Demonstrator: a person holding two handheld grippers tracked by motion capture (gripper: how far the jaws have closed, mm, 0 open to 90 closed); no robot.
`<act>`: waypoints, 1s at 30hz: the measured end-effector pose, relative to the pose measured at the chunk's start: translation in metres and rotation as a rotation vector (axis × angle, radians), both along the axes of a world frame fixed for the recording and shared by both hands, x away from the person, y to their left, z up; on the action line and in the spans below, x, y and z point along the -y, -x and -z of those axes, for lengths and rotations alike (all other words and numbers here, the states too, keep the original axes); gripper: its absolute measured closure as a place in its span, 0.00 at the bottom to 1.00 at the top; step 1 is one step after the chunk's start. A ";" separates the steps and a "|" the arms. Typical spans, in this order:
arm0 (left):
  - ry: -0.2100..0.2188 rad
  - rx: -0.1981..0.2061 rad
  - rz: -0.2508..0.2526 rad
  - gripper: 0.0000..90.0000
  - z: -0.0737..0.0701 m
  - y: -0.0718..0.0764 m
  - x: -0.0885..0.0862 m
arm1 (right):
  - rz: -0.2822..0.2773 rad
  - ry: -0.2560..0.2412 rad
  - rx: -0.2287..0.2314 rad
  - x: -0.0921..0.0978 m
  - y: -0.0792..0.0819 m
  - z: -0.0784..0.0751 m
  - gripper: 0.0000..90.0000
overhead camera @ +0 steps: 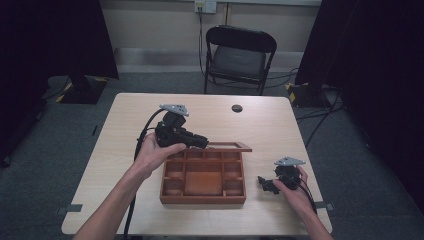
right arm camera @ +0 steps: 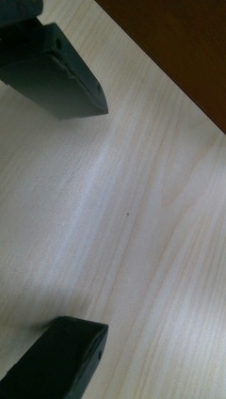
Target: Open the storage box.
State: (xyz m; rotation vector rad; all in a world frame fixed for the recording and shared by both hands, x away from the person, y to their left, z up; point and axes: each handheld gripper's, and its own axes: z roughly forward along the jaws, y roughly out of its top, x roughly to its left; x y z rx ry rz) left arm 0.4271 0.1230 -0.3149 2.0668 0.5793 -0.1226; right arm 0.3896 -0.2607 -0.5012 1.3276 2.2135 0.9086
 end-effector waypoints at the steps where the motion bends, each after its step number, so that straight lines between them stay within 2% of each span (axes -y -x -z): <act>1: 0.000 0.001 0.002 0.90 0.000 0.000 0.000 | -0.001 0.001 0.000 0.000 0.000 0.000 0.00; 30: 0.008 0.010 -0.001 0.91 -0.003 -0.005 0.000 | -0.003 0.001 0.000 0.000 0.000 0.000 0.00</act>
